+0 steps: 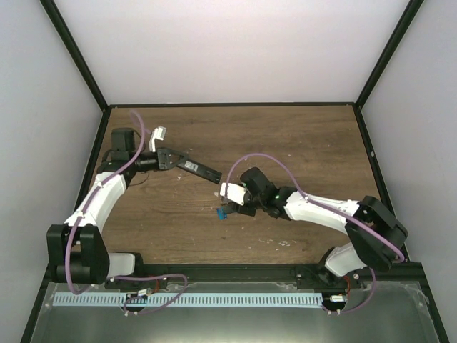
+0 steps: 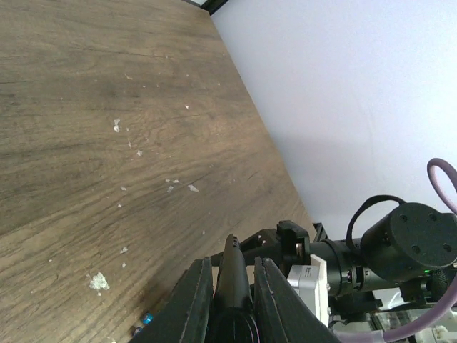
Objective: Load the batteries into the remote control
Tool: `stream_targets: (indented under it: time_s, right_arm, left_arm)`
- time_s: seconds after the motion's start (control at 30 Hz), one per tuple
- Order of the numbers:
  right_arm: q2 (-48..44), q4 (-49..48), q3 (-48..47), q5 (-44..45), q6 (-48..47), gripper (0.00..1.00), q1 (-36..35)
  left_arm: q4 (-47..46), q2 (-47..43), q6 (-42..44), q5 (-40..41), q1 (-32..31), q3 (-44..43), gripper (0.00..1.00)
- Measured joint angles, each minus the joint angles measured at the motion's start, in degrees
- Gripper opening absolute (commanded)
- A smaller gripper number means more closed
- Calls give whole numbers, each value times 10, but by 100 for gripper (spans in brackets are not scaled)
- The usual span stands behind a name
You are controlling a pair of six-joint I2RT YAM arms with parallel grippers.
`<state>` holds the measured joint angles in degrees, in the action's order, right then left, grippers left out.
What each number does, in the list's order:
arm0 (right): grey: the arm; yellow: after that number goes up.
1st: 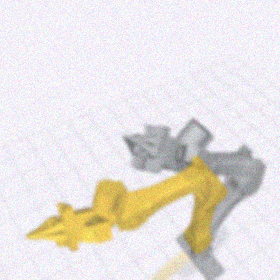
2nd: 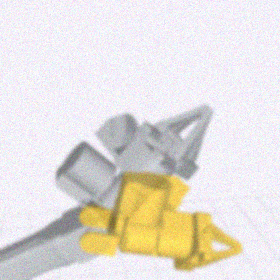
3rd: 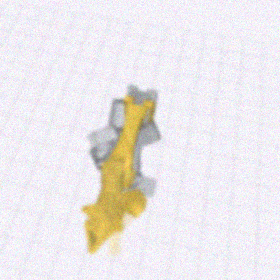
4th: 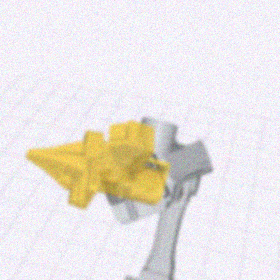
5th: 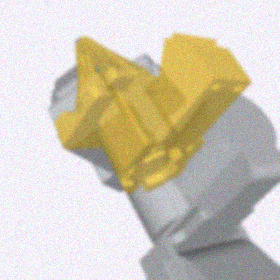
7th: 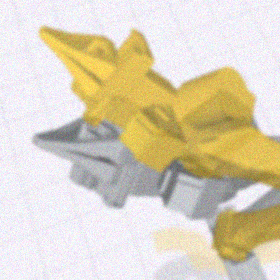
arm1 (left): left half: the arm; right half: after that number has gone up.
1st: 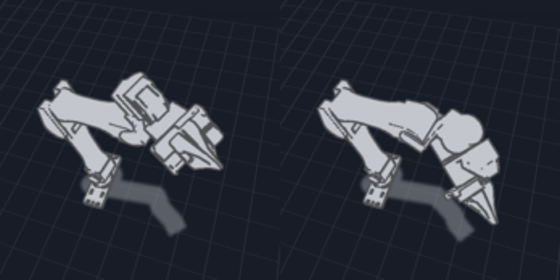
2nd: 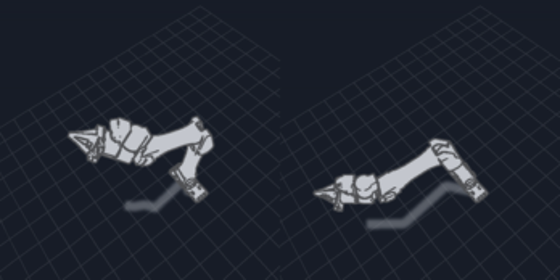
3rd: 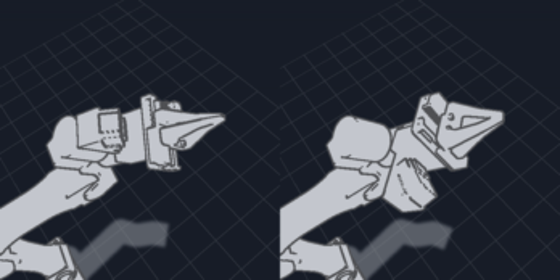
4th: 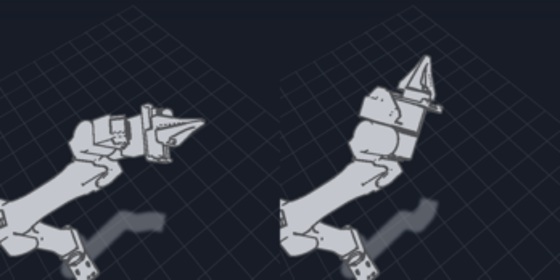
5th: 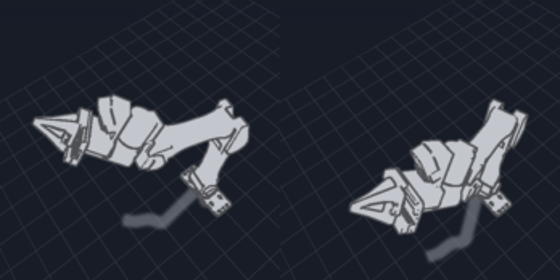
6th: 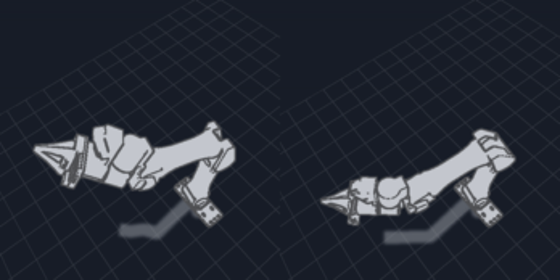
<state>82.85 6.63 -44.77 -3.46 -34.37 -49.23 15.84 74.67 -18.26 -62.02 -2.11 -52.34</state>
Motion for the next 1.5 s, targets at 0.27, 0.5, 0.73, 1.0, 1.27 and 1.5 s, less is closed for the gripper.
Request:
stream_targets:
  time_s: [0.27, 0.5, 0.73, 1.0, 1.27, 1.5]
  right_arm:
    - [2, 13, 2, 13, -6, 41, 9]
    - [0, 9, 7, 29, -5, 48, 21]
    - [16, 45, -23, 29, 33, 56, 22]
    - [114, 145, -177, -26, 127, 66, 22]
    - [136, 212, -181, -75, 185, 66, 22]
    - [139, 224, -179, -87, 210, 65, 22]
  left_arm:
    - [-1, 1, 6, 3, 0, -1, 0]
    - [0, 2, 8, 4, 7, -1, 0]
    - [0, 2, 9, 11, 25, -1, 0]
    - [-2, 2, 7, 13, 50, 0, 0]
    - [-2, 2, 7, 12, 50, 0, 0]
    - [-3, 2, 6, 12, 51, 0, 0]
